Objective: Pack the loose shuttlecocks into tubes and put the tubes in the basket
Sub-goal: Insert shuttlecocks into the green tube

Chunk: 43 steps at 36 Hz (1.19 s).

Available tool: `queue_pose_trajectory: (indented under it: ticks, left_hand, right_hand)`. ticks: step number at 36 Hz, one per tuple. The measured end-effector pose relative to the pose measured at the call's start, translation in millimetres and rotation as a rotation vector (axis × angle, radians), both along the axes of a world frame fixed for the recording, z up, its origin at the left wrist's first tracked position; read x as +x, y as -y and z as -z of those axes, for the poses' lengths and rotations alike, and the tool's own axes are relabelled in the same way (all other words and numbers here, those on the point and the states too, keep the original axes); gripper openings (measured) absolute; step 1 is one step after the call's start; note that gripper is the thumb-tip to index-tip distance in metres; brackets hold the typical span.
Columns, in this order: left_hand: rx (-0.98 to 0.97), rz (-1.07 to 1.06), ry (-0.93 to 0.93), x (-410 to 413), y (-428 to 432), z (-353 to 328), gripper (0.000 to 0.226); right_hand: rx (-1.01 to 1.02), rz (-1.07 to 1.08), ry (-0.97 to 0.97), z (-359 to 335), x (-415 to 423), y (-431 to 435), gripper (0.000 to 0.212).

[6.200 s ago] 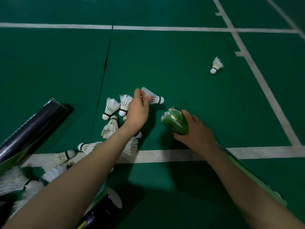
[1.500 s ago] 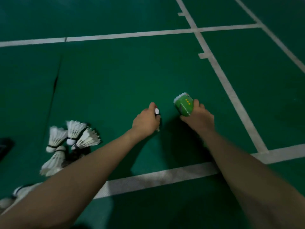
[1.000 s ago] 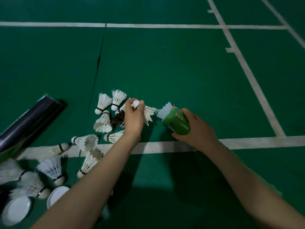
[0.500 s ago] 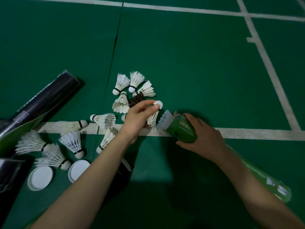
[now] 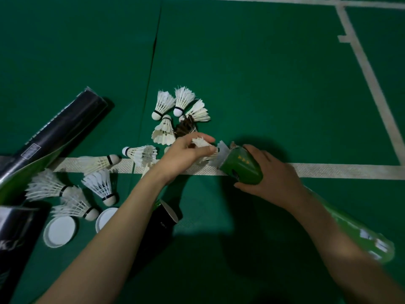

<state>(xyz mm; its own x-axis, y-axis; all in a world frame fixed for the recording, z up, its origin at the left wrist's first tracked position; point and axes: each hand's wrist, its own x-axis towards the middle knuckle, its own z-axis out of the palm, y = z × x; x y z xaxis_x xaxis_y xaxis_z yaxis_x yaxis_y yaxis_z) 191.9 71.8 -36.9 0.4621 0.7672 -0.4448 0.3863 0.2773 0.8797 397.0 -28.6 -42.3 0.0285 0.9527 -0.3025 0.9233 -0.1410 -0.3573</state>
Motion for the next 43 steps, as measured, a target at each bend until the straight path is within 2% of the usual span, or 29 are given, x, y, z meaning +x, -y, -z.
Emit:
queue_pose_trajectory:
  ticks: [5,9,13,19,25,30,32,35,37,43]
  left_hand:
    - [-0.026,0.041,0.053,21,12,1,0.044]
    - [-0.097,0.004,0.196,31,18,4,0.067]
    - [-0.145,-0.069,0.236,36,19,9,0.057]
    - [-0.154,-0.065,0.271,45,23,5,0.053]
    - [-0.095,-0.034,0.223,44,18,17,0.064]
    - [0.085,-0.236,0.060,46,5,13,0.063]
    - [0.204,-0.283,-0.027,47,1,6,0.055]
    - [0.302,-0.251,-0.001,48,-5,-11,0.040]
    - [0.287,-0.187,-0.001,46,-10,-22,0.035]
    - [0.073,0.009,-0.039,19,-26,-48,0.044]
  right_hand:
    - [0.034,-0.025,-0.013,-4,-7,-3,0.095]
    - [0.039,-0.022,-0.023,-9,-11,-8,0.096]
    - [0.064,-0.002,-0.015,-11,-10,-10,0.095]
    - [0.074,0.004,-0.011,-11,-13,-16,0.092]
    - [0.071,0.008,0.009,-11,-16,-19,0.092]
    - [0.041,0.022,-0.023,-14,-20,-31,0.093]
    - [0.049,0.046,-0.036,-18,-18,-37,0.094]
    - [0.048,0.051,-0.050,-22,-17,-42,0.094]
    - [0.038,0.048,-0.058,-25,-19,-43,0.095]
    - [0.033,0.033,-0.087,-35,-28,-46,0.095]
